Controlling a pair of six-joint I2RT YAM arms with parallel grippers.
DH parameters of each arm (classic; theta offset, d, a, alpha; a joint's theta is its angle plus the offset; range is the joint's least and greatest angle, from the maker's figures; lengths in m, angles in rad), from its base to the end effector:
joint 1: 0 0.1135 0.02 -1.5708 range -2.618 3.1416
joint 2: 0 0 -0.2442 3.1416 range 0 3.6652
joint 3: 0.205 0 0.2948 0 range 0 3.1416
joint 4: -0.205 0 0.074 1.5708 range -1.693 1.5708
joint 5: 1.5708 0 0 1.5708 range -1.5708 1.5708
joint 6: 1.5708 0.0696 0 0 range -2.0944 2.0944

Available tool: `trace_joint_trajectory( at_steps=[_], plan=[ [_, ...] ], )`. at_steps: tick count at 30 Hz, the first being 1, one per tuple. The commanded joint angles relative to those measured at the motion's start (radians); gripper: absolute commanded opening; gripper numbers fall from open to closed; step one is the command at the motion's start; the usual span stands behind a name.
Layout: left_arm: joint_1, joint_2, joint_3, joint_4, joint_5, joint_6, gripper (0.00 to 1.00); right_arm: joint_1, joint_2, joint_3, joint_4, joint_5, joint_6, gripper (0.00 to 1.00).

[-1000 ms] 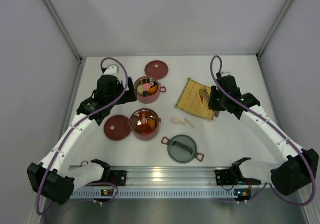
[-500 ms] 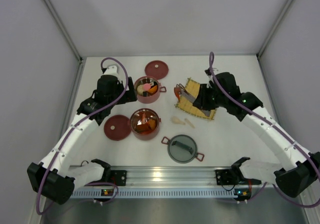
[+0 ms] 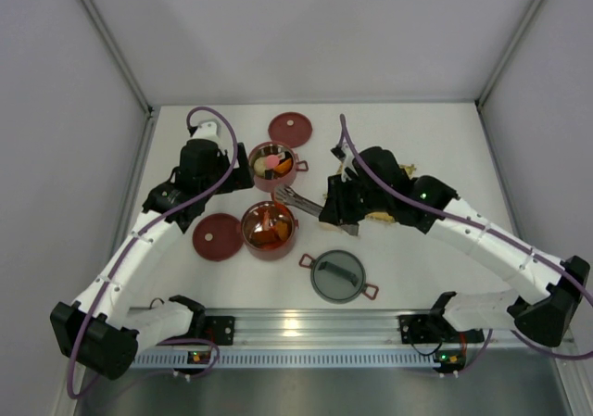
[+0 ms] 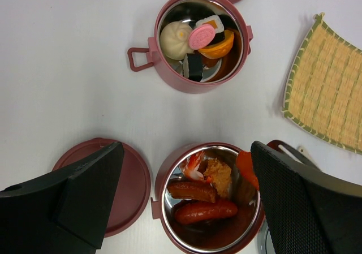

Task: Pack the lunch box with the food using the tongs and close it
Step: Place the fake food in the packing box.

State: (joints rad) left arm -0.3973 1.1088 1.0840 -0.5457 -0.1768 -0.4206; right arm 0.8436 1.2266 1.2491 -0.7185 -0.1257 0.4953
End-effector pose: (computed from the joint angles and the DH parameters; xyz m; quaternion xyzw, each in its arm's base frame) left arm 0.3008 -0.1130 0.3080 -0.0525 0.8735 -0.1189 0.4691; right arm 0.2159 0.2557 0.3181 -0.1828 0.8858 0.3070 0.2962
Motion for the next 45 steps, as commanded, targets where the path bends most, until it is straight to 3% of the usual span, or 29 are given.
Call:
trace_joint_trajectory(
  at_steps=[1, 10, 29, 40, 45],
  plan=[
    [-0.002, -0.004, -0.006, 0.021, -0.012, 0.0, 0.99, 0.049, 0.008, 0.061, 0.065, 0.014, 0.028, 0.2],
    [-0.002, -0.006, -0.006, 0.02, -0.013, 0.002, 0.99, 0.143, 0.059, 0.056, 0.059, 0.049, 0.037, 0.21],
    [-0.002, -0.004, -0.007, 0.018, -0.02, 0.002, 0.99, 0.164, 0.073, 0.076, 0.05, 0.075, 0.026, 0.39],
    [-0.002, -0.006, -0.009, 0.016, -0.021, 0.002, 0.99, 0.155, 0.067, 0.125, 0.008, 0.185, 0.014, 0.39],
    [-0.002, -0.007, -0.007, 0.016, -0.02, 0.002, 0.99, 0.054, 0.014, 0.101, -0.01, 0.244, 0.017, 0.38]
  ],
)
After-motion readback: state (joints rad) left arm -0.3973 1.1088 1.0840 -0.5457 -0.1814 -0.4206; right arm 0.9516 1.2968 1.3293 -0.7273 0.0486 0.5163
